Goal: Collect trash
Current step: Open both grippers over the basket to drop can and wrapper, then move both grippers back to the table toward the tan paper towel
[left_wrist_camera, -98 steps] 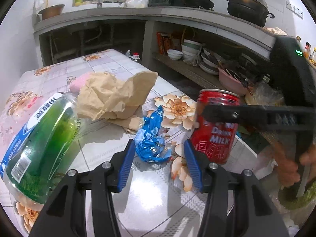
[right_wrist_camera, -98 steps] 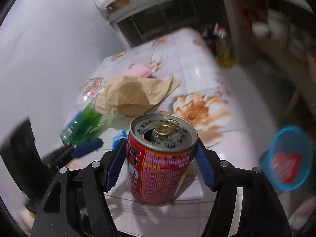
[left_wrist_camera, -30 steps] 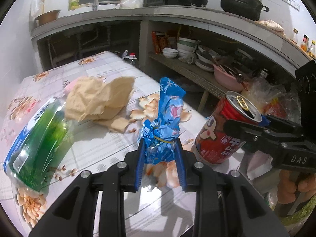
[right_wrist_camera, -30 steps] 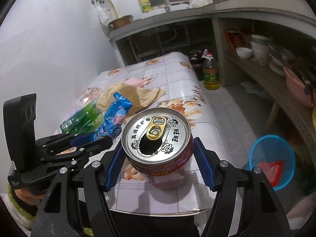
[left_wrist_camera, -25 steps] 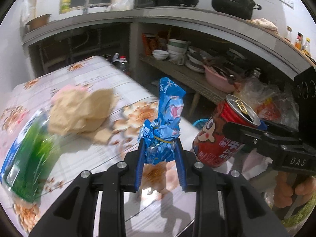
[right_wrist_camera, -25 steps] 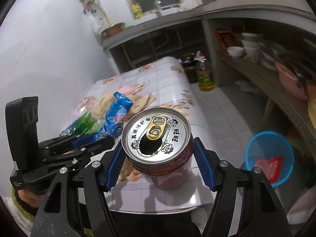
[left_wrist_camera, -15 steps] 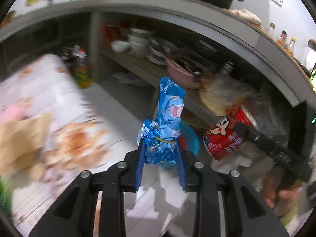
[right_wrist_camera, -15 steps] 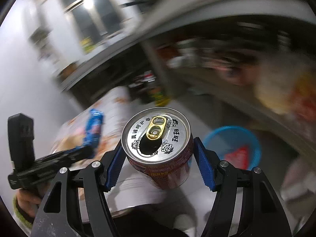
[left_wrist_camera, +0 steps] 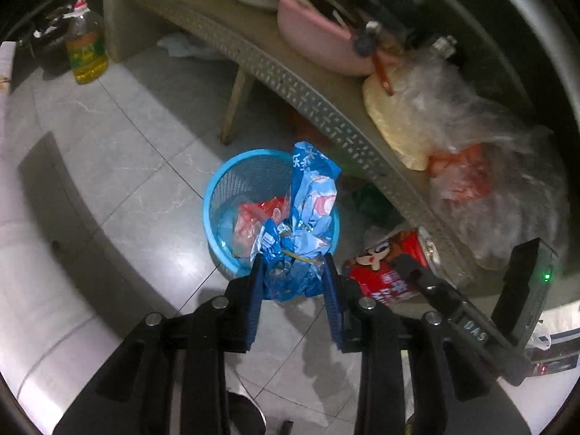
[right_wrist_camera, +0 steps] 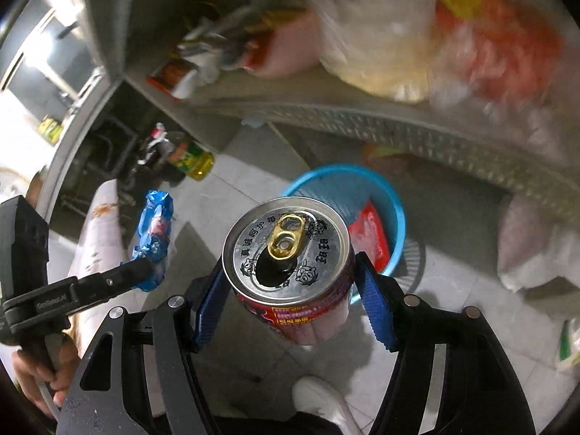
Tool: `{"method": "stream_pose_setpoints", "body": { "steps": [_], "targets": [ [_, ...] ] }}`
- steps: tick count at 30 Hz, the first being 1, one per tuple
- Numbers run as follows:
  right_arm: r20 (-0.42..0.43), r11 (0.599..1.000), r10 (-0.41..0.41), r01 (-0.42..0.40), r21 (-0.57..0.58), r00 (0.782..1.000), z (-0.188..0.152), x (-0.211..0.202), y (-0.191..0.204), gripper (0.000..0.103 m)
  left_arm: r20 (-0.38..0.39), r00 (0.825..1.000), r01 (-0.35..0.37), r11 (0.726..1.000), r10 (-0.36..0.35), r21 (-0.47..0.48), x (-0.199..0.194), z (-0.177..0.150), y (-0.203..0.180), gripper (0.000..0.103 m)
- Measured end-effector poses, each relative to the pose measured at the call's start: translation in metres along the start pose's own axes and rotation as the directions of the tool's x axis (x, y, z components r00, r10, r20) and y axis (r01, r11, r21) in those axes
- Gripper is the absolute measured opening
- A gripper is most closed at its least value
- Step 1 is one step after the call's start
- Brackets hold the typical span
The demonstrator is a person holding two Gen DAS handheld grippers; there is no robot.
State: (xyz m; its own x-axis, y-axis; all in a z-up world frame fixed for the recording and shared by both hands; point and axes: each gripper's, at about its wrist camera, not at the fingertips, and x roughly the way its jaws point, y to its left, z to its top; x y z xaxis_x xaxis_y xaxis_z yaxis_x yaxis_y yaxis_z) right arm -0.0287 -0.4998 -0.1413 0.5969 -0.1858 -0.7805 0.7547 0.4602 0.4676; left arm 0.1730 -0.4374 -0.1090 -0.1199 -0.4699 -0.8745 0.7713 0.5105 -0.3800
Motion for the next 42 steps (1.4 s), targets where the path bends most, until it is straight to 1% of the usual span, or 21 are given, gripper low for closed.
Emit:
{"method": "stream_pose_setpoints", "body": {
  "steps": [1, 4, 6, 8, 11, 15, 17, 20, 22, 24, 26, 30, 33, 35, 38, 41, 42],
  "targets": [
    [-0.015, 1.0, 0.002, -0.002, 0.021, 1.0, 0.004, 0.012, -0.005, 0.064, -0.008, 1.0, -0.012, 1.0, 0.012, -0.002, 0.012, 0.007, -0.002, 0.034],
    [-0.064, 0.997, 0.02, -0.015, 0.076, 0.998, 0.014, 0.043, -0.018, 0.064, -0.031, 0.998, -0.046, 0.998, 0.045, -0.03, 0.042, 0.024, 0.0, 0.057],
    [-0.104, 0.994, 0.027, -0.016, 0.11, 0.994, 0.017, 0.067, -0.028, 0.064, -0.041, 0.997, -0.064, 0.997, 0.062, -0.046, 0.058, 0.035, 0.003, 0.058],
    [-0.138, 0.991, 0.022, -0.003, 0.136, 0.99, 0.018, 0.091, -0.034, 0.064, -0.04, 0.997, -0.074, 0.995, 0.072, -0.062, 0.063, 0.037, 0.01, 0.061],
    [-0.2, 0.985, 0.031, 0.003, 0.17, 0.979, 0.02, 0.126, -0.038, 0.064, -0.022, 0.997, -0.071, 0.994, 0.07, -0.078, 0.059, 0.039, 0.014, 0.061],
    [-0.266, 0.987, 0.011, 0.033, 0.158, 0.964, 0.017, 0.163, -0.037, 0.068, 0.001, 0.998, -0.061, 0.996, 0.061, -0.072, 0.04, 0.033, 0.016, 0.061],
    [-0.29, 0.988, 0.008, 0.038, 0.151, 0.957, 0.014, 0.174, -0.037, 0.068, 0.017, 0.998, -0.061, 0.996, 0.062, -0.06, 0.027, 0.03, 0.015, 0.061],
    [-0.314, 0.988, -0.003, 0.051, 0.144, 0.95, 0.011, 0.181, -0.04, 0.069, 0.063, 0.997, -0.052, 0.998, 0.055, -0.045, -0.004, 0.024, 0.014, 0.061],
    [-0.312, 0.989, -0.009, 0.054, 0.135, 0.95, 0.011, 0.178, -0.038, 0.069, 0.099, 0.994, -0.041, 0.998, 0.045, -0.045, -0.024, 0.02, 0.013, 0.061],
    [-0.302, 0.99, 0.005, 0.038, 0.135, 0.953, 0.01, 0.169, -0.038, 0.069, 0.138, 0.99, -0.028, 0.999, 0.034, -0.045, -0.048, 0.015, 0.014, 0.061],
    [-0.287, 0.992, 0.01, 0.026, 0.122, 0.958, 0.007, 0.154, -0.038, 0.069, 0.168, 0.985, -0.021, 0.999, 0.028, -0.043, -0.068, 0.007, 0.015, 0.062],
    [-0.24, 0.997, 0.009, 0.01, 0.078, 0.971, -0.003, 0.111, -0.032, 0.071, 0.208, 0.978, -0.002, 0.999, 0.009, -0.033, -0.105, -0.018, 0.018, 0.064],
    [-0.206, 1.0, 0.018, -0.012, 0.027, 0.978, -0.016, 0.076, -0.02, 0.073, 0.251, 0.968, -0.001, 1.0, 0.003, -0.007, -0.136, -0.045, 0.021, 0.067],
    [-0.176, 0.999, 0.028, -0.032, -0.016, 0.984, -0.023, 0.053, -0.007, 0.079, 0.278, 0.961, -0.007, 1.0, 0.007, -0.001, -0.152, -0.061, 0.025, 0.07],
    [-0.15, 0.994, 0.055, -0.068, -0.087, 0.987, -0.031, 0.025, 0.014, 0.083, 0.338, 0.941, -0.034, 0.999, 0.034, -0.005, -0.183, -0.097, 0.037, 0.074],
    [-0.131, 0.977, 0.064, -0.089, -0.194, 0.989, -0.03, 0.002, 0.043, 0.083, 0.381, 0.922, -0.06, 0.998, 0.065, -0.025, -0.204, -0.127, 0.049, 0.076],
    [-0.122, 0.97, 0.075, -0.101, -0.221, 0.99, -0.028, -0.006, 0.052, 0.083, 0.399, 0.913, -0.077, 0.996, 0.086, -0.038, -0.213, -0.14, 0.057, 0.076]
  ]
}}
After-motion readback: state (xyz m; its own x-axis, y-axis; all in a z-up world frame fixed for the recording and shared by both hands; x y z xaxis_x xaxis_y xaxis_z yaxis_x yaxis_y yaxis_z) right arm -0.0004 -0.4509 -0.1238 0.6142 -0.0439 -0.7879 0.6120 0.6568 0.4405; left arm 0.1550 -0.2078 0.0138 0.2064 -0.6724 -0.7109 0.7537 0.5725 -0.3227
